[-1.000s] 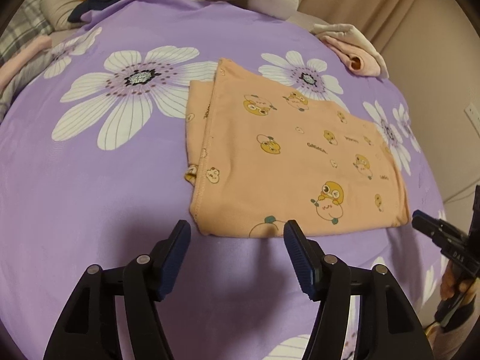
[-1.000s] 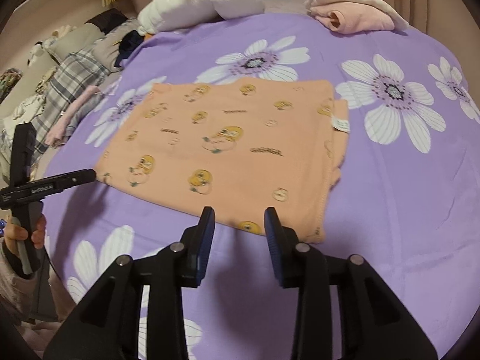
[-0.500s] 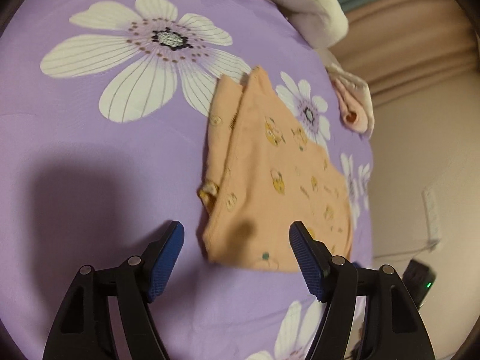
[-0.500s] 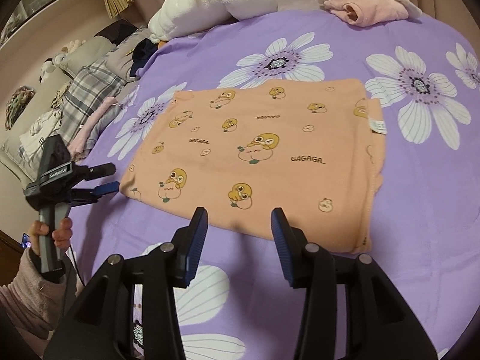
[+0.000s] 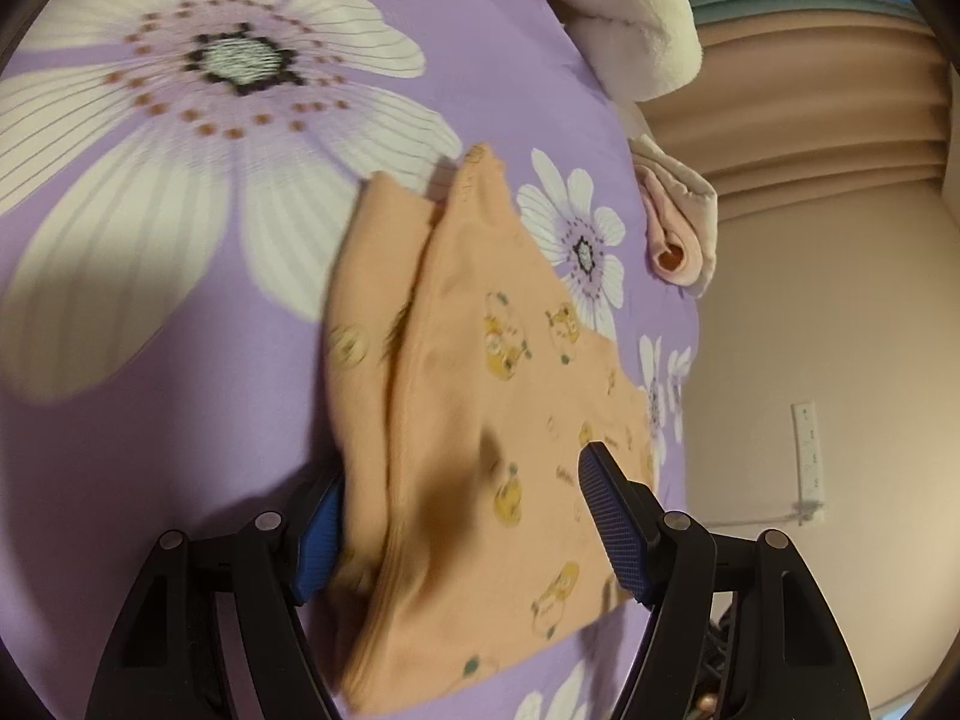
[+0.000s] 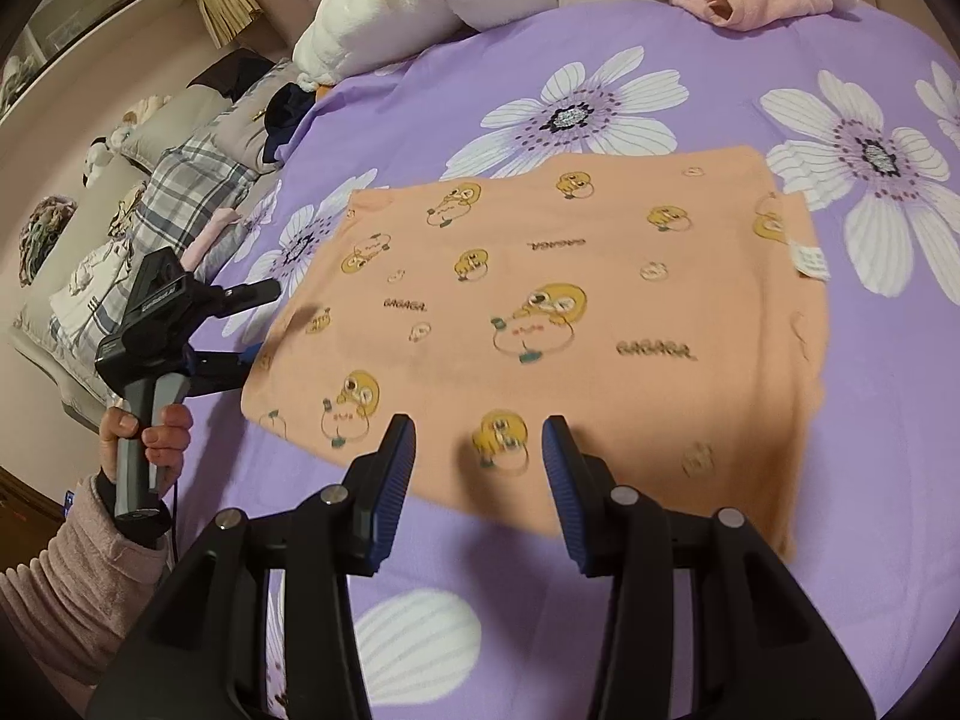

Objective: Fold small clothes
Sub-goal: 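Grasp the folded shirt edge with the left gripper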

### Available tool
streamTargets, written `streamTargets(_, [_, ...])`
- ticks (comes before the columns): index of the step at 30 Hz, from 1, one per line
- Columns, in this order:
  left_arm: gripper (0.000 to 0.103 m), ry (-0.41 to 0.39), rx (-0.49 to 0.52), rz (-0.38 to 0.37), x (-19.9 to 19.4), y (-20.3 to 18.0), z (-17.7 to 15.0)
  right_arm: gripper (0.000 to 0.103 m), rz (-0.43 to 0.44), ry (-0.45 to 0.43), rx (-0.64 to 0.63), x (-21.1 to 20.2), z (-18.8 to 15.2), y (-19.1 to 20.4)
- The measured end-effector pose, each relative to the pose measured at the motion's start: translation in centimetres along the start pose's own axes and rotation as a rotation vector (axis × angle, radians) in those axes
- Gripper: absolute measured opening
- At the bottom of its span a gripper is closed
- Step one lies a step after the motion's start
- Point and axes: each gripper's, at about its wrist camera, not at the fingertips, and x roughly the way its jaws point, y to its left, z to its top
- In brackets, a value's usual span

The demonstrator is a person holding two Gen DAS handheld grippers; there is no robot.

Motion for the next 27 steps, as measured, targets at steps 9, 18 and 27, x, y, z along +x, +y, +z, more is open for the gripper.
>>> streamTargets(9, [0.038,-0.002,0.078,0.102,1.5,-1.9,0.8,0.043,-0.034,-0.009,-0.023,4.6,5.9,0.7])
streamTargets(18, [0.016,0.004,0.113,0.216,1.3,-1.5,0.7,0.009,-0.169,0.073,-0.003,12.3,11.3,1.2])
streamTargets(27, [0.016,0.017,0.126,0.237,1.7,-1.8,0.9,0.009,-0.147,0.089,-0.061,10.4,10.2,2.7])
